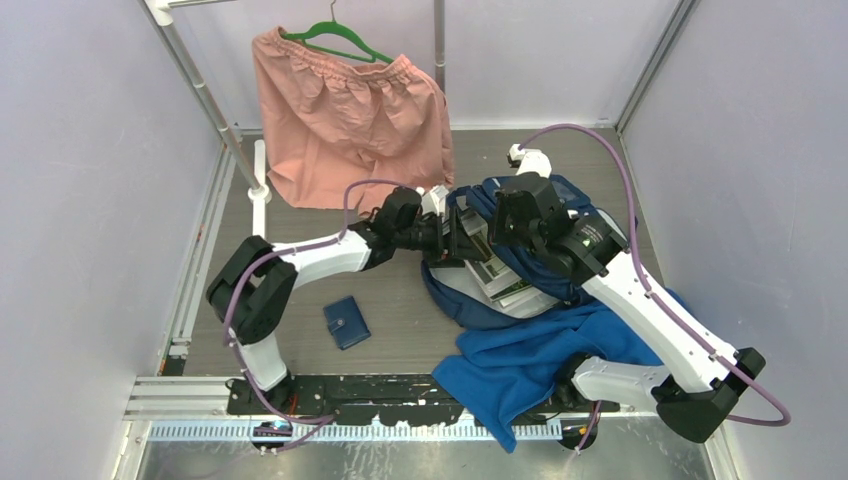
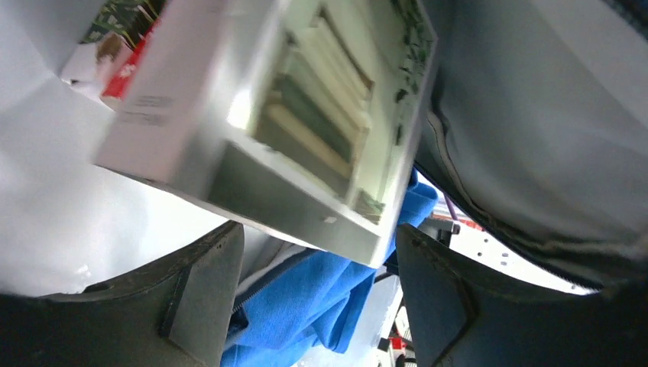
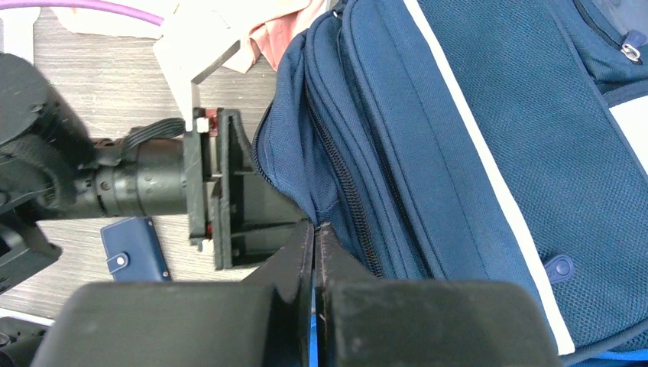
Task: Pack the student bag
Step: Place the book in the student bag, then adjust the book in the student bag.
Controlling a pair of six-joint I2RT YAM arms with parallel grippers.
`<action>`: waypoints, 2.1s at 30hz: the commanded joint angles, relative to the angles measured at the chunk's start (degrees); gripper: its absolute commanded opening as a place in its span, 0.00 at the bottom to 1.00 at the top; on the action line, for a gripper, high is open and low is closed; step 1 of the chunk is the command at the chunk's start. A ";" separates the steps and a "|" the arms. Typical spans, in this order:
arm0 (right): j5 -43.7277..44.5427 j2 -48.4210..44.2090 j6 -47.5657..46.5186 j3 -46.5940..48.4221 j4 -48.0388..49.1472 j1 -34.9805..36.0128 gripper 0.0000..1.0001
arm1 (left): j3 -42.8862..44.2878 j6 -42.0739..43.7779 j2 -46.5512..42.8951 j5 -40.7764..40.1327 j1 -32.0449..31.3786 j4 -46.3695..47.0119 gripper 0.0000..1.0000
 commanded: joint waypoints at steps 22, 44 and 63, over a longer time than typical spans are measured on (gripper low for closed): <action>-27.32 11.29 -3.77 -0.33 12.23 0.61 0.26 | -9.63 16.55 -36.26 -9.76 11.40 -40.15 0.76; 1.63 -2.58 8.82 -7.10 -13.43 -6.18 0.76 | 9.69 12.80 1.34 -6.80 10.62 -25.10 0.68; -25.14 -11.20 5.92 -15.13 3.24 -38.25 0.74 | 11.81 13.19 3.22 -9.95 3.85 -25.99 0.69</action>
